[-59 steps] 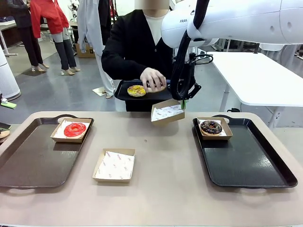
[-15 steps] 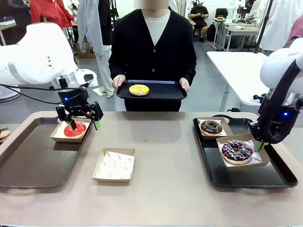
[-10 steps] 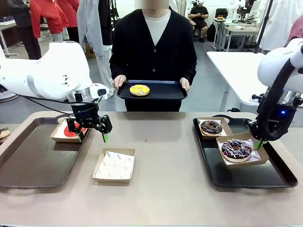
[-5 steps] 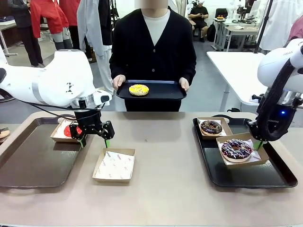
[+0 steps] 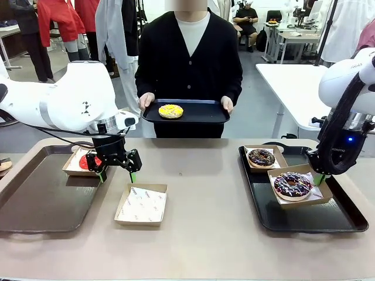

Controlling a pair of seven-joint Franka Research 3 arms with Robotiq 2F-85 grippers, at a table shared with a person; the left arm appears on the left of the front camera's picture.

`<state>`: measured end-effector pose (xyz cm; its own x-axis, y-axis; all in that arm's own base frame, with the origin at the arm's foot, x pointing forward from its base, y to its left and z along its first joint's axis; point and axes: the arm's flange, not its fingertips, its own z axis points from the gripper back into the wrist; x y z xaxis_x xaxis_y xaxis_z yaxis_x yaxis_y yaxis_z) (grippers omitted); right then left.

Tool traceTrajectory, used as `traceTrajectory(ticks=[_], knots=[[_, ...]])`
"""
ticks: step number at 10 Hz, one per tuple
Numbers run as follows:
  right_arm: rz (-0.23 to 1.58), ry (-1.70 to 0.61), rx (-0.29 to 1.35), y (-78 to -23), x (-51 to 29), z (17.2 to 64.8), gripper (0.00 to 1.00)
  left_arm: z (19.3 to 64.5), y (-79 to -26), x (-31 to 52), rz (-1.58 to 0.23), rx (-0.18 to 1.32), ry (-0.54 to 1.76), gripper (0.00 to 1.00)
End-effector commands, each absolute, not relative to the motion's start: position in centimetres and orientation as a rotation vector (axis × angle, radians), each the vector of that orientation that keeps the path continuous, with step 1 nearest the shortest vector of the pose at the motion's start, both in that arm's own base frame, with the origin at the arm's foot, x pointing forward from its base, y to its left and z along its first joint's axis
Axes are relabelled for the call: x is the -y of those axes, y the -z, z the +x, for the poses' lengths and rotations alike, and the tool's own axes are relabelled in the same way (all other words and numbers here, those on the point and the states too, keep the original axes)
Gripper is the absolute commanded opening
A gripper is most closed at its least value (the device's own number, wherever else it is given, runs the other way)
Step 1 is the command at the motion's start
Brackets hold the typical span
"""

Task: Individually package the donuts and arrange them on the tray.
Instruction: Place the picked Paper togo box on the Handle tray while simultaneously picking up another Paper togo box from the table with the other hand.

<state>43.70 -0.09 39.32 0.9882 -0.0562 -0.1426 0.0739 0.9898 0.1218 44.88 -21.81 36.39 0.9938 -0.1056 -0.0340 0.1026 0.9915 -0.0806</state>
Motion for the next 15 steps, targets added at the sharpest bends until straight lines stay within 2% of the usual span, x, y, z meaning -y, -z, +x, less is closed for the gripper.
traceTrajectory(ticks=[1, 9, 15], knots=[[0.128, 0.065, -0.134, -39.4, 0.1, 43.3, 0.01, 44.8, -36.7, 21.8, -0.077, -0.032, 0.106, 1.00], [0.111, 0.076, -0.160, -35.5, -0.8, 46.6, 0.01, 39.4, -37.2, 26.7, 0.066, 0.066, 0.005, 1.00], [0.136, 0.074, -0.126, -33.8, -1.5, 47.7, 0.01, 39.1, -34.8, 25.9, 0.014, 0.081, -0.060, 1.00]])
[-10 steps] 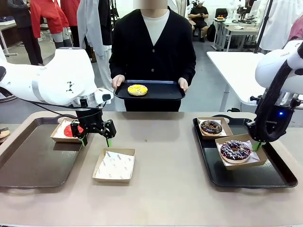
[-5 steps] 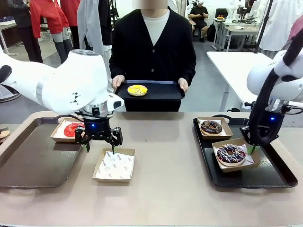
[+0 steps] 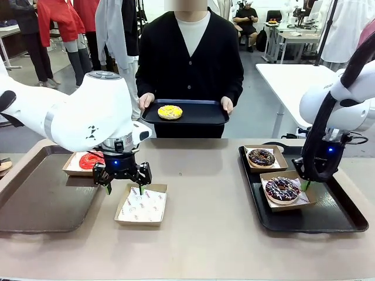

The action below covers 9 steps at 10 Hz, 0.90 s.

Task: Individually package the donuts and arrange them on the tray.
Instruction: Place the picked Paper togo box on the Handle tray while simultaneously picking up another Paper togo box from the table with the other hand.

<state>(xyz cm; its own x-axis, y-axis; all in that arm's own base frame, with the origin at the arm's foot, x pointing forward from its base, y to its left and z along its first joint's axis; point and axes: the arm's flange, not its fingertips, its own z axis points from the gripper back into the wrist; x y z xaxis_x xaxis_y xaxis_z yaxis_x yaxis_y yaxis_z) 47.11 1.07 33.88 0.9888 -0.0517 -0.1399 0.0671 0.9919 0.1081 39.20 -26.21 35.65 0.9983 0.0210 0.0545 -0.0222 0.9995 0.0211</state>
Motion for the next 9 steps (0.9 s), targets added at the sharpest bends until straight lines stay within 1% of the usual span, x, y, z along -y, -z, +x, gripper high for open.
traceTrajectory(ticks=[1, 4, 6, 9], knots=[[0.134, 0.083, -0.131, -33.6, -1.5, 47.8, 0.01, 39.4, -34.5, 25.5, 0.007, 0.073, -0.067, 1.00], [0.136, 0.103, -0.131, -33.7, -1.7, 47.7, 0.01, 40.0, -33.9, 24.6, -0.017, 0.077, -0.058, 1.00], [0.092, 0.103, -0.123, -34.0, -2.0, 47.5, 0.01, 40.2, -33.4, 24.3, -0.024, 0.060, -0.053, 1.00], [0.091, 0.087, -0.119, -34.3, -2.3, 47.3, 0.01, 40.4, -33.3, 24.1, -0.041, 0.050, -0.052, 1.00]])
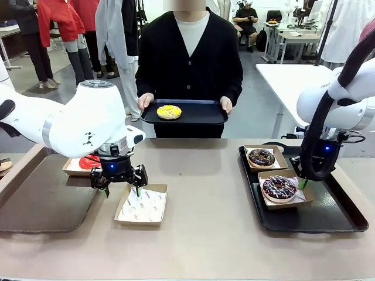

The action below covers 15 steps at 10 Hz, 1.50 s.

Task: Individually package the donuts and arrange them on the tray.
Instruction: Place the picked Paper togo box on the Handle tray while simultaneously picking up another Paper togo box from the table with the other hand.

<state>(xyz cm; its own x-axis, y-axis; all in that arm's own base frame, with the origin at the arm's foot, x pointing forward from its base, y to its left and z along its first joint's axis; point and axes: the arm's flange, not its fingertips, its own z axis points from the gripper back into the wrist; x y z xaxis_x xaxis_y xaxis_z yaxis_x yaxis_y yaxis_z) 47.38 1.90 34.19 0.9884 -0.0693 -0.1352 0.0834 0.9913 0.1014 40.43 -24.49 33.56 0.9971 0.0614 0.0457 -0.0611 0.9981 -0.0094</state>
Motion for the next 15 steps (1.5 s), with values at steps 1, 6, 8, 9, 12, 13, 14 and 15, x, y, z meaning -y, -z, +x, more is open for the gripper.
traceTrajectory(ticks=[1, 6, 8, 9, 12, 13, 14, 15], knots=[[0.094, 0.084, -0.123, -34.3, -2.2, 47.3, 0.60, 40.5, -33.2, 24.2, -0.042, 0.045, -0.051, 1.00], [0.096, 0.089, -0.120, -34.5, -1.9, 47.1, 0.81, 41.2, -32.3, 24.3, -0.043, 0.002, -0.051, 0.06], [0.098, 0.091, -0.116, -34.5, -1.7, 47.0, 1.00, 41.2, -32.2, 24.3, -0.044, 0.001, -0.044, 0.00], [0.101, 0.093, -0.114, -34.5, -1.6, 47.0, 1.00, 41.2, -32.2, 24.3, -0.045, 0.000, -0.042, 0.00], [0.109, 0.096, -0.119, -34.4, -1.4, 46.9, 1.00, 41.3, -32.2, 24.4, -0.051, -0.009, -0.039, 0.00], [0.109, 0.096, -0.119, -34.5, -1.4, 46.9, 1.00, 41.3, -32.2, 24.4, -0.053, -0.011, -0.038, 0.00], [0.109, 0.099, -0.120, -34.5, -1.4, 46.9, 1.00, 41.3, -32.3, 24.3, -0.053, -0.011, -0.038, 0.00], [0.107, 0.099, -0.121, -34.5, -1.4, 46.9, 1.00, 41.3, -32.3, 24.2, -0.056, -0.011, -0.040, 0.00]])
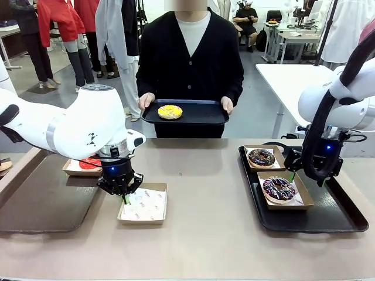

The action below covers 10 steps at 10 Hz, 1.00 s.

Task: Individually package the donuts and arrange them on the tray.
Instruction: Place the picked Paper togo box on the Handle tray while simultaneously picking up another Paper togo box from the table with the other hand.

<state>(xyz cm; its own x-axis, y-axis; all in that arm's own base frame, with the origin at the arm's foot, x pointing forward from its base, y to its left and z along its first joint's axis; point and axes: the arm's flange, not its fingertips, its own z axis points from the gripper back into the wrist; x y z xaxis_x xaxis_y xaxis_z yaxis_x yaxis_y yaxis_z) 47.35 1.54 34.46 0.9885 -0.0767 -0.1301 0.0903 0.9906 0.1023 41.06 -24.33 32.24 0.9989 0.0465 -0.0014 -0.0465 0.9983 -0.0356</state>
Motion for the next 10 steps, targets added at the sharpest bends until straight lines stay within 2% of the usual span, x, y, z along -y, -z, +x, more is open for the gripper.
traceTrajectory(ticks=[1, 2, 3, 5, 7, 10], knots=[[0.108, 0.098, -0.122, -34.6, -1.4, 46.8, 1.00, 41.3, -32.2, 24.2, -0.048, -0.011, -0.052, 0.00], [0.097, 0.151, -0.149, -35.0, -1.5, 46.7, 1.00, 41.3, -32.3, 24.2, -0.027, -0.020, -0.051, 0.00], [0.108, 0.084, -0.126, -34.5, -1.5, 47.4, 1.00, 41.1, -32.2, 24.3, -0.038, -0.002, -0.050, 0.00], [0.107, 0.101, -0.133, -34.5, -1.5, 47.3, 1.00, 41.1, -32.2, 24.2, -0.036, -0.004, -0.051, 0.01], [0.248, 0.152, -0.022, -38.7, 2.7, 44.0, 1.00, 41.5, -35.9, 23.9, -0.081, 0.011, -0.028, 0.01], [0.577, 0.160, 0.089, -42.0, 8.7, 41.8, 1.00, 43.0, -42.7, 23.4, -0.083, 0.062, -0.005, 0.01]])
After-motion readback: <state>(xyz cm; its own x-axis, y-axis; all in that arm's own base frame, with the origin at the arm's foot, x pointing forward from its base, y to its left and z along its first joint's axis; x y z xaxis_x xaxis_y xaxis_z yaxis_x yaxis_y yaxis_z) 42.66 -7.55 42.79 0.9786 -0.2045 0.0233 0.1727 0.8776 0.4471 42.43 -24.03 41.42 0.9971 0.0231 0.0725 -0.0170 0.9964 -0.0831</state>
